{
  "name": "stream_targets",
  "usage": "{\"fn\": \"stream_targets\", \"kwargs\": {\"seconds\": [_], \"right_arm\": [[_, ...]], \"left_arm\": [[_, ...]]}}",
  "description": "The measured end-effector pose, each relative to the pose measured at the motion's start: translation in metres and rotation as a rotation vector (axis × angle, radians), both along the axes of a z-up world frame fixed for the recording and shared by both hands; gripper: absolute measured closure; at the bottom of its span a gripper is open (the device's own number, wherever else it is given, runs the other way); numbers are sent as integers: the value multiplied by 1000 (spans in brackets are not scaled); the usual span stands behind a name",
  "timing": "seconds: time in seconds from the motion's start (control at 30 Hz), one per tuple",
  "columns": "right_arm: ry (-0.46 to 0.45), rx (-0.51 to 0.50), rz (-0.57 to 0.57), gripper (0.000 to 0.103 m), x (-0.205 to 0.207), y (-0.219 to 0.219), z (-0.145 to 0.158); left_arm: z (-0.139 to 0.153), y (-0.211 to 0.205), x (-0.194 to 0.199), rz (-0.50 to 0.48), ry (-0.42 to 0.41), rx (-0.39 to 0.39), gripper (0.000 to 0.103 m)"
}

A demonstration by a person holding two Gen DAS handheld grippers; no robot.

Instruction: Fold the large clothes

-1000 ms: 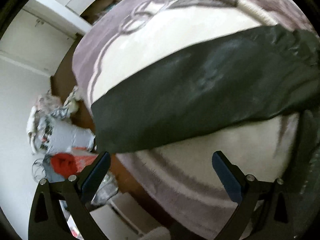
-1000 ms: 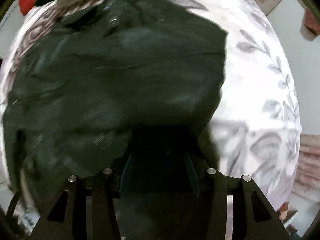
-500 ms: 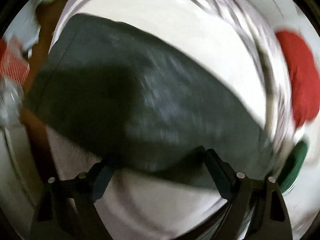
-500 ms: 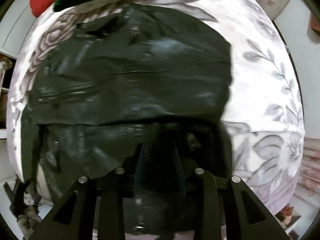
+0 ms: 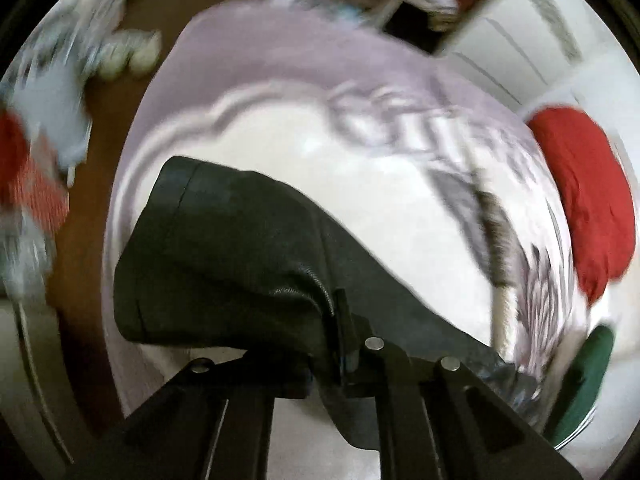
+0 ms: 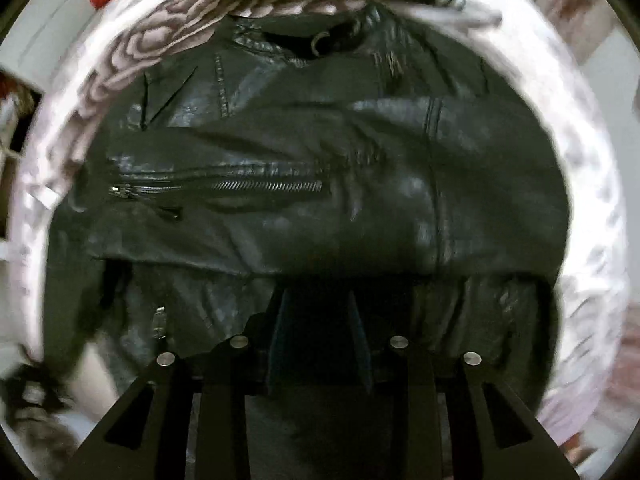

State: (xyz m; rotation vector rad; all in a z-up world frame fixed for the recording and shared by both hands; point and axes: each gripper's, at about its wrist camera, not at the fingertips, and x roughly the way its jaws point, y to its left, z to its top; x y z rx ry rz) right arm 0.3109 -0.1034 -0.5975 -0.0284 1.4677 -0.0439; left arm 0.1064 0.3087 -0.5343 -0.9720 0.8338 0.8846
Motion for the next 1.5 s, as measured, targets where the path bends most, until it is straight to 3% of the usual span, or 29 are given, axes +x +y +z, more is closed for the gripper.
{"fn": "stream_targets", "kwargs": {"seconds": [0.03,0.07,0.1,0.2,0.27,0.43,0.47,0.7,0.87,1.0,1.07,1.13,1.17,1.2,1.23,1.37,1.47,1.5], "right_arm": [[-16,-67,35,62,4,8,0],[-25,-127,70,46,8,15,-2],[-25,-165,103,41,12,22,-6],[7,-143,121,40,28,31,-22],[18,-51,68,40,43,27,-28],[29,105,-73,40,38,-33,-13],[31,174,-106,40,33,-51,-8],[24,273,-325,40,-2,-178,14],[22,245,-424,40,-21,-250,9],[45,282,-505,40,-38,-290,1],[50,318,-531,40,-48,-306,-2],[57,348,-545,40,-57,-320,-4],[57,359,-549,40,-61,-325,-3],[58,373,-558,40,-65,-331,-2],[60,385,-566,40,-69,-337,-1],[56,464,-618,40,-74,-355,7],[31,534,-624,40,-66,-357,21],[21,554,-613,40,-60,-355,25]], "left_arm": [[10,-2,4,-33,7,39,97],[25,-9,16,-85,11,95,97],[39,-18,28,-133,16,151,97],[70,-44,58,-261,2,261,97],[91,-74,84,-376,-7,338,97],[119,-175,153,-656,-42,439,98],[121,-205,168,-726,-55,446,98],[102,-411,210,-1192,-118,434,98],[54,-506,214,-1399,-31,424,98],[21,-536,217,-1441,91,444,94],[18,-532,218,-1417,78,435,94],[25,-533,217,-1394,35,427,84],[31,-530,215,-1376,-6,405,63],[40,-525,214,-1354,-49,373,26],[44,-523,213,-1334,-78,358,13],[81,-497,209,-1238,-165,335,11],[95,-456,210,-1151,-121,299,11],[95,-439,210,-1111,-64,312,11]]}}
